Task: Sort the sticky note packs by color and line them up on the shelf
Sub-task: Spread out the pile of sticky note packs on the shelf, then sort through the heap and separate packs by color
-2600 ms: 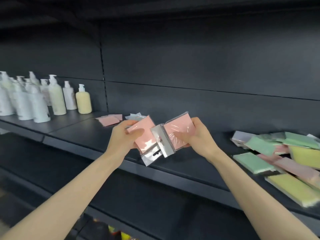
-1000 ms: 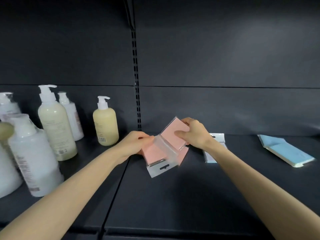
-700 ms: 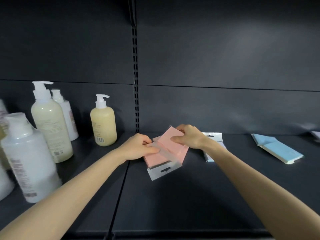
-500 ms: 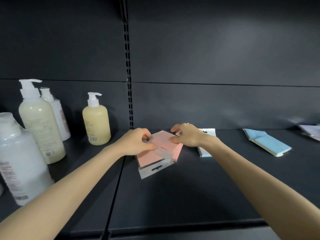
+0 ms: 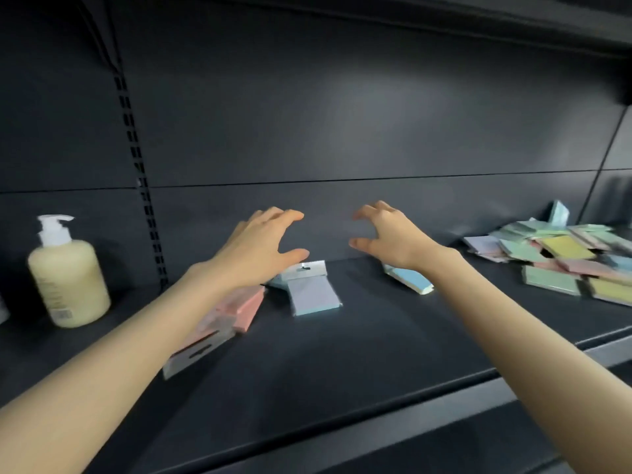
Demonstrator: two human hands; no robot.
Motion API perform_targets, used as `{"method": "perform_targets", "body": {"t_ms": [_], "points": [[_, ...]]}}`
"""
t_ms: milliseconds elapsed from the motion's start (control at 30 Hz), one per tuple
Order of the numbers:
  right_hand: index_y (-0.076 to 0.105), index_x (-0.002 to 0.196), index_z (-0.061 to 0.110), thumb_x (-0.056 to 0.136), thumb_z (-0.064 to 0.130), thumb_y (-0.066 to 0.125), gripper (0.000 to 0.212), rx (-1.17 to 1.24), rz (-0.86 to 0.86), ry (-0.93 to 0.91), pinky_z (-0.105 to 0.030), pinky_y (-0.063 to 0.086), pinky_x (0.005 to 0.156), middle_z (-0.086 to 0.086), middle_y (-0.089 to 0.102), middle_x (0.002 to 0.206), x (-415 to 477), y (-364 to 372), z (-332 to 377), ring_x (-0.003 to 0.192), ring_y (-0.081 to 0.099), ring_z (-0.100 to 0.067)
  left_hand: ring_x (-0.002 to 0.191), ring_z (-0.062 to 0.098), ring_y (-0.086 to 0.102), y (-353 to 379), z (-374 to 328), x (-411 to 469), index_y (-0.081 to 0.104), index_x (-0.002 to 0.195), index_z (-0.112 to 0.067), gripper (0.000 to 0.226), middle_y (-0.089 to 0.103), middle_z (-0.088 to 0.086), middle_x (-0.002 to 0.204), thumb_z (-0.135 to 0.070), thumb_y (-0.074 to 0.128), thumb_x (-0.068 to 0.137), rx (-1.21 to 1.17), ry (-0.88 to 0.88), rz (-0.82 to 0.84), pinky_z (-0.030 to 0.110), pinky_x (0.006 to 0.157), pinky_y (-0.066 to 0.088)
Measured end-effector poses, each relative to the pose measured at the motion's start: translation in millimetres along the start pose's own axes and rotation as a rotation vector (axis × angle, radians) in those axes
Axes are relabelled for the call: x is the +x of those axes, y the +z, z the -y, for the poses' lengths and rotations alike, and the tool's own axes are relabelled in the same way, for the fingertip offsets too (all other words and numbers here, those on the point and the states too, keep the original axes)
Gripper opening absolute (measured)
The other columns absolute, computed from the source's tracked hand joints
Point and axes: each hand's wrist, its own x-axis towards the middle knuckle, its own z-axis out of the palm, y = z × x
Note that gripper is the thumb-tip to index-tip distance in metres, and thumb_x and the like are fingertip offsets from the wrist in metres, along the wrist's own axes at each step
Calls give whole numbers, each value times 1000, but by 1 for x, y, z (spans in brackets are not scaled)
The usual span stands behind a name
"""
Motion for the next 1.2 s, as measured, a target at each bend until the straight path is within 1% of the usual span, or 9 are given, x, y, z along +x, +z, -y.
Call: {"method": "perform_targets", "body": {"t_ms": [167, 267, 433, 533, 667, 833, 933, 1033, 1200], "points": [[43, 135, 15, 90, 32, 58, 50, -53, -60, 31, -37, 42, 95, -5, 41, 134, -47, -44, -69, 117, 48, -27, 131, 19, 31, 29, -82, 18, 31, 143, -26, 60, 37, -5, 144, -43, 55, 91, -13, 54, -21, 36, 105, 26], [43, 136, 15, 90, 32, 58, 51, -102, -57, 57, -37, 41, 97, -6, 42, 132, -78, -67, -118, 122, 42, -27, 132, 18, 30, 52, -137, 28, 30, 143, -27, 59, 36, -5, 143, -44, 53, 91, -29, 80, -8, 34, 104, 25], [44, 134, 17, 89, 32, 59, 50, -142, -33, 117, -32, 36, 96, -5, 43, 130, -122, -98, -190, 122, 42, -26, 128, 16, 32, 90, -214, 45, 32, 142, -27, 56, 38, -6, 141, -43, 52, 92, -48, 135, 16, 32, 101, 26], [45, 133, 18, 89, 32, 59, 48, -155, -22, 150, -37, 37, 100, -5, 43, 134, -135, -113, -225, 123, 43, -28, 126, 16, 34, 106, -248, 59, 30, 142, -26, 56, 37, -6, 140, -44, 51, 93, -45, 161, 58, 32, 102, 27], [44, 134, 17, 91, 31, 57, 47, -157, -41, 172, -31, 35, 94, -3, 43, 135, -140, -131, -264, 123, 43, -24, 124, 17, 36, 118, -280, 86, 30, 142, -25, 56, 39, -4, 139, -44, 50, 93, -44, 202, 69, 32, 101, 29], [46, 134, 18, 91, 35, 58, 48, -170, -30, 209, -35, 36, 98, -4, 46, 134, -131, -136, -312, 122, 43, -24, 125, 17, 37, 148, -303, 127, 32, 141, -25, 55, 41, -4, 138, -44, 50, 93, -54, 231, 91, 33, 101, 32], [44, 135, 18, 92, 35, 56, 48, -189, -17, 224, -30, 33, 93, -3, 45, 134, -121, -139, -340, 122, 42, -22, 124, 17, 38, 171, -312, 156, 34, 140, -26, 54, 43, -5, 136, -45, 51, 92, -70, 246, 104, 34, 100, 34], [42, 137, 18, 94, 31, 54, 47, -203, 7, 248, -31, 33, 96, -5, 43, 135, -107, -138, -370, 125, 38, -24, 125, 17, 38, 198, -319, 185, 34, 140, -26, 54, 42, -5, 137, -45, 51, 92, -96, 257, 127, 34, 100, 34], [41, 138, 21, 93, 34, 55, 49, -227, 63, 268, -30, 32, 98, -5, 43, 136, -76, -131, -416, 127, 38, -23, 125, 17, 40, 235, -325, 231, 36, 138, -27, 55, 43, -6, 136, -47, 53, 90, -117, 259, 209, 35, 98, 37]]}}
